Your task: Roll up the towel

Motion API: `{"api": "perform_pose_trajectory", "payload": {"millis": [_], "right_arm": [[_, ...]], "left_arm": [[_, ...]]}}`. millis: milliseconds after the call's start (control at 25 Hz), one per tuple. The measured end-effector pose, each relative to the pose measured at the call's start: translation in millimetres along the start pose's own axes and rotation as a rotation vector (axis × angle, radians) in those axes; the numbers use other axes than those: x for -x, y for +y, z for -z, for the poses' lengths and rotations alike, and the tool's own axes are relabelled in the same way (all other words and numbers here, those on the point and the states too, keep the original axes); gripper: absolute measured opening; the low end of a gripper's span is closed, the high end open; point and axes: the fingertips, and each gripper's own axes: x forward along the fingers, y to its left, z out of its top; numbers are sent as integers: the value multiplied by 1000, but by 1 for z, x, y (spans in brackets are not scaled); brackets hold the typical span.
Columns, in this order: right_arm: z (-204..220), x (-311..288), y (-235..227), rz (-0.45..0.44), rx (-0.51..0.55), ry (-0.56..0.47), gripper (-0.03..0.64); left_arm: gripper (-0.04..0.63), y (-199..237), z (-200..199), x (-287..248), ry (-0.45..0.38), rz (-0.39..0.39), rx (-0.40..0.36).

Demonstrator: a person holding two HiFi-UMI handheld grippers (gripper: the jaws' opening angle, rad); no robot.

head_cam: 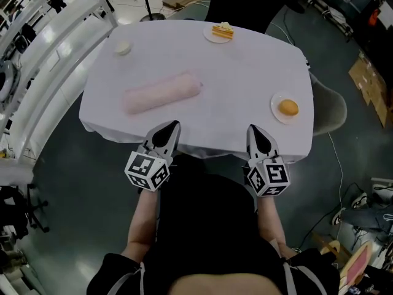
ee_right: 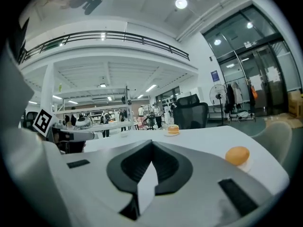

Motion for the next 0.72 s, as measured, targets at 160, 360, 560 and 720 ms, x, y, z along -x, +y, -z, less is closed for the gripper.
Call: {"api": "perform_pose_trajectory", "payload": {"millis": [160, 360, 560, 720], "right_arm": [[-4, -2, 2, -8, 11, -5, 4], [-4, 0, -4, 7, 31, 8, 5], [-1, 3, -9, 2, 49, 32, 5], [3, 6, -9, -11, 61, 41, 5]], "left_arm": [[8, -1, -2, -2, 5, 13, -14], [8, 3, 1, -3, 21, 17, -25], [8, 1, 4, -10, 30, 38, -26], [7, -1, 6, -14, 35, 56, -27]]}}
